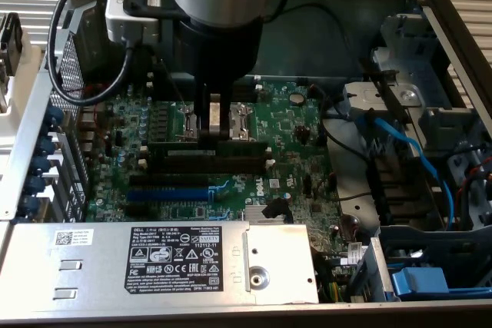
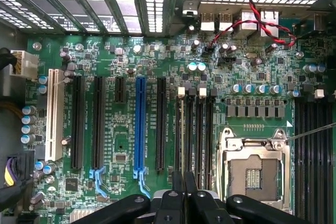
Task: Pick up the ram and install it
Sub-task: 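Insert the ram into the slot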
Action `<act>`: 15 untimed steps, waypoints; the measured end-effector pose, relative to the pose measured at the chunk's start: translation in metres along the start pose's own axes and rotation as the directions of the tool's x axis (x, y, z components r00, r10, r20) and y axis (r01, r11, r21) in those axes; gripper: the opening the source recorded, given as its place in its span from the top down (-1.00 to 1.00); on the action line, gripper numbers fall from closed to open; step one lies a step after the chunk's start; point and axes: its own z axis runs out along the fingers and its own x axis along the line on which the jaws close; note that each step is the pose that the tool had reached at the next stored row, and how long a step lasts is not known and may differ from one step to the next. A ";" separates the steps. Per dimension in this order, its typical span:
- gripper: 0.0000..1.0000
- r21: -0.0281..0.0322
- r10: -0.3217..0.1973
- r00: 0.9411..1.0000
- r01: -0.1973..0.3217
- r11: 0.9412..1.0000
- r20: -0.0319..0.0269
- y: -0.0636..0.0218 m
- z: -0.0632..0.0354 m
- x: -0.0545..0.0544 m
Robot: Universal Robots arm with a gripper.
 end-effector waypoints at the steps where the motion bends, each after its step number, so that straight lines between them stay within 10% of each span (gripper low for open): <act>1: 0.76 0.000 0.001 1.000 -0.001 1.000 0.000 0.0000 0.0000 0.000; 15: 0.76 0.000 0.002 1.000 -0.002 1.000 0.000 0.0009 0.0023 0.001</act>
